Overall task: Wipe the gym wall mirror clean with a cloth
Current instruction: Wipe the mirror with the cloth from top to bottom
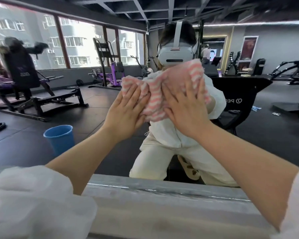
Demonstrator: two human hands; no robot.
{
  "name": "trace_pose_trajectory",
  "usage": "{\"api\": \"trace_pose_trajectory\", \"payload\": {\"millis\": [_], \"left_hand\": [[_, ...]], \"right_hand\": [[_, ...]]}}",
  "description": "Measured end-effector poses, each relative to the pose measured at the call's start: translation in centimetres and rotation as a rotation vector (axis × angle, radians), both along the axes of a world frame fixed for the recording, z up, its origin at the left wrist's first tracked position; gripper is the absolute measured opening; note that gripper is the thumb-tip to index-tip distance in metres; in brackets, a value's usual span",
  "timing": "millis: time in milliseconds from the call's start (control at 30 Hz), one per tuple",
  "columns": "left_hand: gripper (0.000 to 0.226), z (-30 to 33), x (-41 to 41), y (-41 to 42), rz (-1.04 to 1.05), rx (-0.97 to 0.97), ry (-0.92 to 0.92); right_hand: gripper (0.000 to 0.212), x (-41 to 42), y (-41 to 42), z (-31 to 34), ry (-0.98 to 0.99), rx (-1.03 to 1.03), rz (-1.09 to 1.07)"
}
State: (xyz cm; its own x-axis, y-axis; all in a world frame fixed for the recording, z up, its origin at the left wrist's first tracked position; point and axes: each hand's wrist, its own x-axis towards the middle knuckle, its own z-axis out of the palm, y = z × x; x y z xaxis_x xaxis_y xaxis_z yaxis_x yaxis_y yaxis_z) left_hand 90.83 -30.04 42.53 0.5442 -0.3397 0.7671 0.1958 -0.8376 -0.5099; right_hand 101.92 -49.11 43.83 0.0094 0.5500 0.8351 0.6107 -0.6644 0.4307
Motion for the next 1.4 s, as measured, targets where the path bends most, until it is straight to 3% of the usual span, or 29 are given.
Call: {"api": "trace_pose_trajectory", "payload": {"millis": [100, 267, 533, 700, 833, 900, 1000, 1100, 1267, 1400], "left_hand": [[0.060, -2.4, 0.2, 0.6, -0.006, -0.025, -0.010], [0.049, -9.9, -0.7, 2.1, -0.058, 0.059, 0.127], [0.045, -21.0, -3.9, 6.2, -0.020, 0.118, 0.344], [0.076, -23.8, -7.0, 8.3, 0.070, 0.189, 0.510], [0.059, -24.3, -7.5, 7.2, 0.011, 0.149, 0.490], [0.061, -24.4, -7.0, 6.4, -0.020, 0.133, 0.493], [0.053, -23.7, -6.1, 4.8, 0.010, 0.136, 0.519], [0.050, -20.6, -4.9, 3.3, 0.064, 0.027, 0.366], [0.072, -10.6, -3.5, 3.4, 0.144, -0.208, 0.022], [0.070, -7.0, -3.1, 3.7, 0.142, -0.443, -0.041]], "right_hand": [[0.062, -0.1, 0.9, -1.0, -0.063, -0.027, 0.001], [0.066, -0.2, 0.9, -8.6, -0.135, -0.194, 0.066], [0.063, -2.7, 3.2, -18.0, -0.066, -0.451, 0.059], [0.064, -5.1, 5.3, -22.0, 0.059, -0.560, 0.112], [0.073, -5.3, 3.7, -24.5, 0.126, -0.674, 0.054], [0.074, -5.0, 2.1, -24.8, 0.147, -0.699, 0.014], [0.072, -4.1, -0.6, -24.5, 0.164, -0.676, -0.004], [0.068, -3.2, -1.4, -21.2, 0.111, -0.616, 0.016], [0.066, -3.8, 3.4, -9.9, 0.031, -0.256, 0.137], [0.061, -4.1, 6.5, -3.4, 0.041, -0.083, 0.150]]}}
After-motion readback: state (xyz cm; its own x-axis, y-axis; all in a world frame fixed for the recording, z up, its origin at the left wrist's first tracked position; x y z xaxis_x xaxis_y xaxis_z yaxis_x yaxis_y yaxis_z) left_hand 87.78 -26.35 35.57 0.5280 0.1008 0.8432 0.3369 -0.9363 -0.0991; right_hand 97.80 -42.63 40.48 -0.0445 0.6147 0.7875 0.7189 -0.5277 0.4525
